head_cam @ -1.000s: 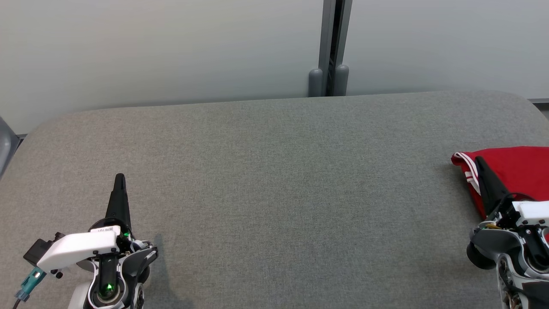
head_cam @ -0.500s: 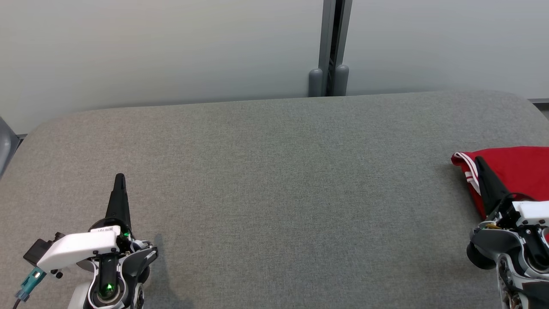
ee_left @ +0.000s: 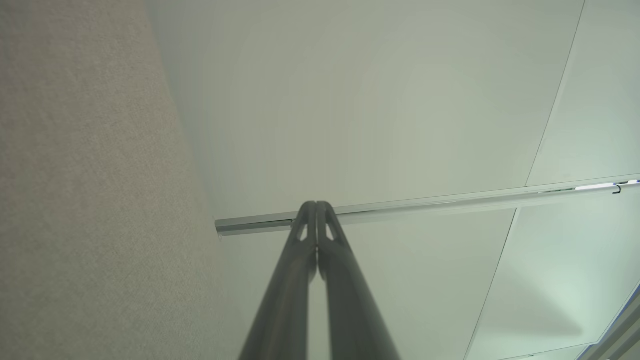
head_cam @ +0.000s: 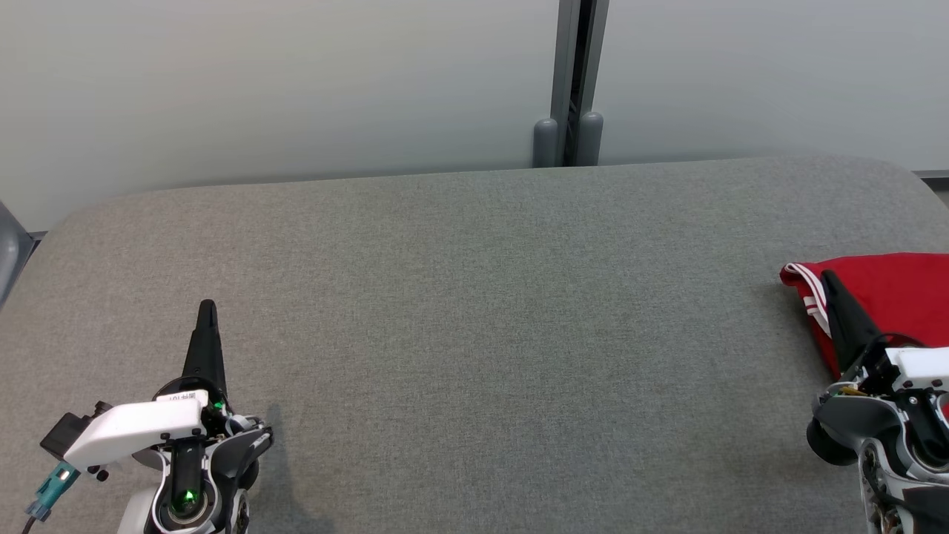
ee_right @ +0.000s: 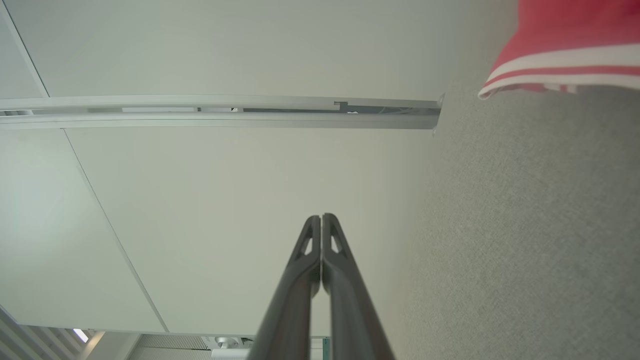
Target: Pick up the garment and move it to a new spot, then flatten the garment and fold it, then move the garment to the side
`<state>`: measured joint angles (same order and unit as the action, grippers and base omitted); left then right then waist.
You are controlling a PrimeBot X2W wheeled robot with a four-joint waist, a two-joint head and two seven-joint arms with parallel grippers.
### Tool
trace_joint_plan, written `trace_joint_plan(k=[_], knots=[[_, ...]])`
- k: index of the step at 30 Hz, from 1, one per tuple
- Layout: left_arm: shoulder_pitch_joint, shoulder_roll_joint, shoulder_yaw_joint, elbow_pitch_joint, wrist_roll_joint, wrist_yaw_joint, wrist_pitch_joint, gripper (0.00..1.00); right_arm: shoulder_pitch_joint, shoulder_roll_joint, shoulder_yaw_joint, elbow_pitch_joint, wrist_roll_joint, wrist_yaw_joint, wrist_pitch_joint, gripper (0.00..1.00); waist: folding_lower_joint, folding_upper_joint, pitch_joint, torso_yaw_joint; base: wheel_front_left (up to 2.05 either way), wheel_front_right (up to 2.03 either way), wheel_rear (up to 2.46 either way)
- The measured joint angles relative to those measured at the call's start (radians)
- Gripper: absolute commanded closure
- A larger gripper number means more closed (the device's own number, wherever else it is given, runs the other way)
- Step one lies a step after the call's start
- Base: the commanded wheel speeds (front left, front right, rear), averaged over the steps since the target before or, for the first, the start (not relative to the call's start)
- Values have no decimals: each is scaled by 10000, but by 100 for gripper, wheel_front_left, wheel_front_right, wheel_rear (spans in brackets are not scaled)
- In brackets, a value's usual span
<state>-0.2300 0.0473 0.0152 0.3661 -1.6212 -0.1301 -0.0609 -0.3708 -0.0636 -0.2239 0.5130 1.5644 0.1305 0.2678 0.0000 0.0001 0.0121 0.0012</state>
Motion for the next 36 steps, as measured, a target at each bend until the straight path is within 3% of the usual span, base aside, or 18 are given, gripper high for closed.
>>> trace_joint_plan(k=[36], knots=[[0,0,0,0,0,0,0,100,0,-6,6,0,2,0,0,100,1,0,0,0,0,0,0]])
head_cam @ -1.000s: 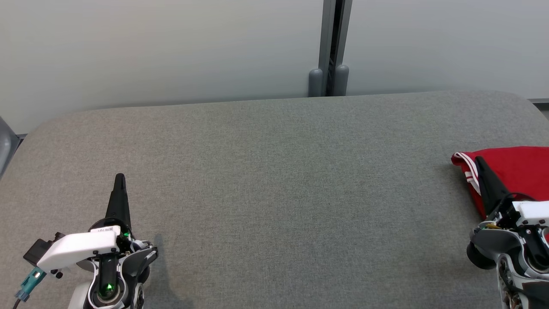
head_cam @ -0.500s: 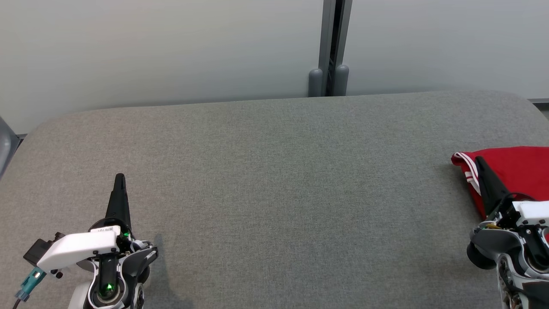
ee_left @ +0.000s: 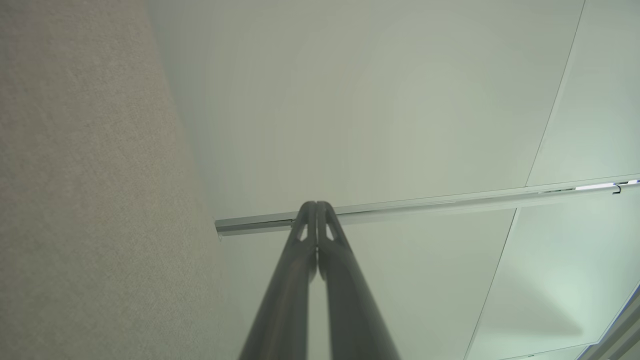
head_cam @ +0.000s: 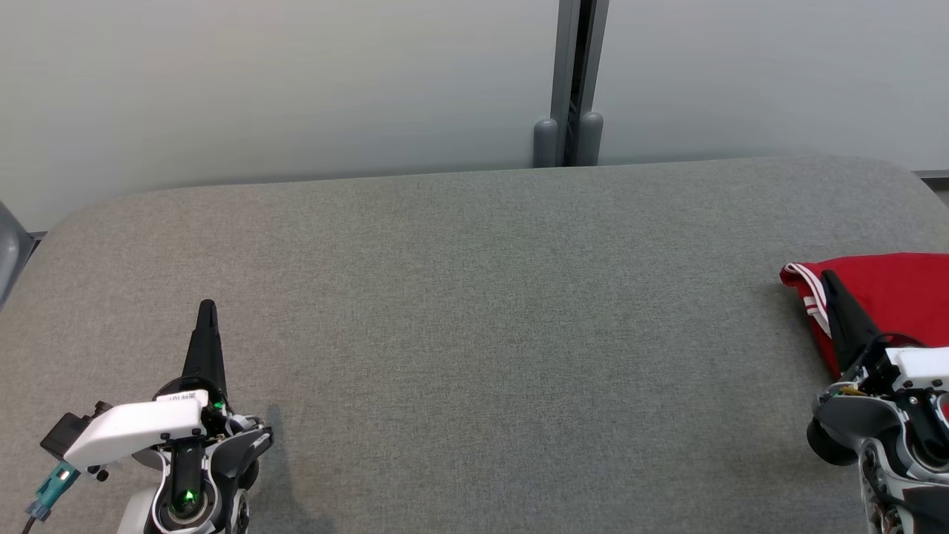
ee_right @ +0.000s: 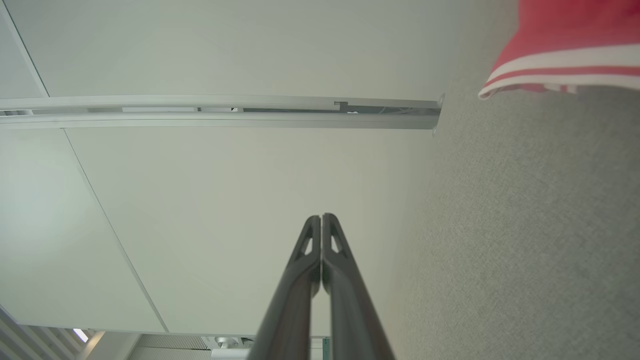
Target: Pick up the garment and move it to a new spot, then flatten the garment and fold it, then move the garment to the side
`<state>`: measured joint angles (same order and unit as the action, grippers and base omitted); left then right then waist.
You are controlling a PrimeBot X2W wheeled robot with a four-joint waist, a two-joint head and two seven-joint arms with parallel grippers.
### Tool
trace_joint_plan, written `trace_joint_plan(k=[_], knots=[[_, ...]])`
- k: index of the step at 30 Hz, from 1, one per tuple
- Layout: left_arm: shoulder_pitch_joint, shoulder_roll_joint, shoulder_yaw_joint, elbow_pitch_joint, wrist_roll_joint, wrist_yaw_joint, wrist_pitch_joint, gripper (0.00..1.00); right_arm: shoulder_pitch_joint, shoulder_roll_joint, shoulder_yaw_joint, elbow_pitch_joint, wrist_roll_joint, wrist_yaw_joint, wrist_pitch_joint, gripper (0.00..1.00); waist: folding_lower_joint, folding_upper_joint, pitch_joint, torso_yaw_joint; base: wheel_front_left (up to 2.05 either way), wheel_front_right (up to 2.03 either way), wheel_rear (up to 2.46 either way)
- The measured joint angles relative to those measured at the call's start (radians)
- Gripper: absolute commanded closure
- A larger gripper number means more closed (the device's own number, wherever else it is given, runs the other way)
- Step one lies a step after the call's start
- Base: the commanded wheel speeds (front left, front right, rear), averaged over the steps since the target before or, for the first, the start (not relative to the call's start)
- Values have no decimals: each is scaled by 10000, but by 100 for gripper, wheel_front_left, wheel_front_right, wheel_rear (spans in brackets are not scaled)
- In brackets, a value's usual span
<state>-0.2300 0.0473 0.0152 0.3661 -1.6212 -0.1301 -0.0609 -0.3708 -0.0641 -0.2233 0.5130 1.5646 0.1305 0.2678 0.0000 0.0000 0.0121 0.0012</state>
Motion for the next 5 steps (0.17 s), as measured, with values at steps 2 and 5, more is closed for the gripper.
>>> trace_joint_plan(k=[2,5], knots=[[0,0,0,0,0,0,0,100,0,0,2,0,0,0,0,100,0,0,0,0,0,0,0],[0,0,0,0,0,0,0,100,0,-2,-2,0,0,0,0,100,0,0,0,0,0,0,0]])
